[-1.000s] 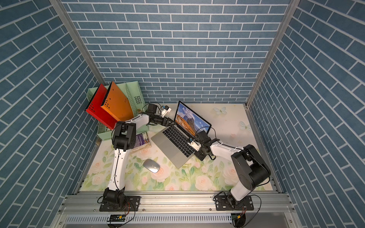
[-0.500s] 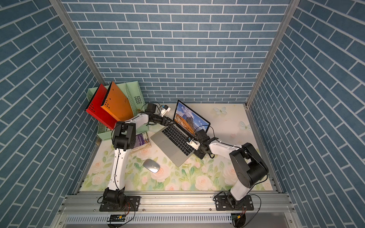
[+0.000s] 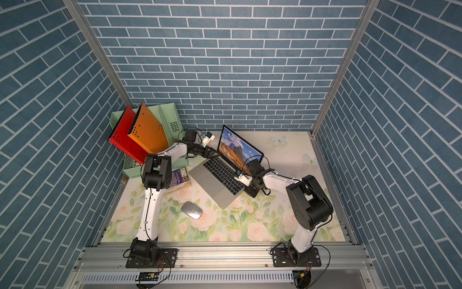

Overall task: Insert the wireless mouse receiver into the laptop
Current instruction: Insert the USB plug into the USB port.

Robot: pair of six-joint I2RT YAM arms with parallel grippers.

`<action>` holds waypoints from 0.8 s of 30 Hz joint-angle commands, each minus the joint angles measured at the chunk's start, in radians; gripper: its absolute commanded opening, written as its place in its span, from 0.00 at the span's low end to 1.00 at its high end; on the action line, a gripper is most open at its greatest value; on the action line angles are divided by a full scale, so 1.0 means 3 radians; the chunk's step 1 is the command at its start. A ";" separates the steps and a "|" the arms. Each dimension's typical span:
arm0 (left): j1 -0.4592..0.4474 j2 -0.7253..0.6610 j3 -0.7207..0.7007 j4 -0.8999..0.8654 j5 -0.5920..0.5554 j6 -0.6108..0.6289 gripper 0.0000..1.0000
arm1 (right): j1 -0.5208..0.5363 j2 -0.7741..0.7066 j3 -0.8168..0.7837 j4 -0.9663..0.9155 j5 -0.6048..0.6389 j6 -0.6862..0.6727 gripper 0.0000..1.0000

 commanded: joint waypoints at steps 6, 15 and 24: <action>-0.0127 0.0328 -0.0148 -0.0807 0.0028 -0.0012 0.73 | 0.0025 0.0140 0.0244 0.1056 0.0196 0.0211 0.00; -0.0147 0.0357 -0.0122 -0.0902 0.0060 0.0054 0.72 | 0.0069 0.0358 0.0670 0.0796 0.0153 0.0197 0.00; -0.0152 0.0364 -0.0126 -0.0922 0.0069 0.0062 0.71 | 0.0064 0.0408 0.0690 0.0958 -0.0001 0.0332 0.00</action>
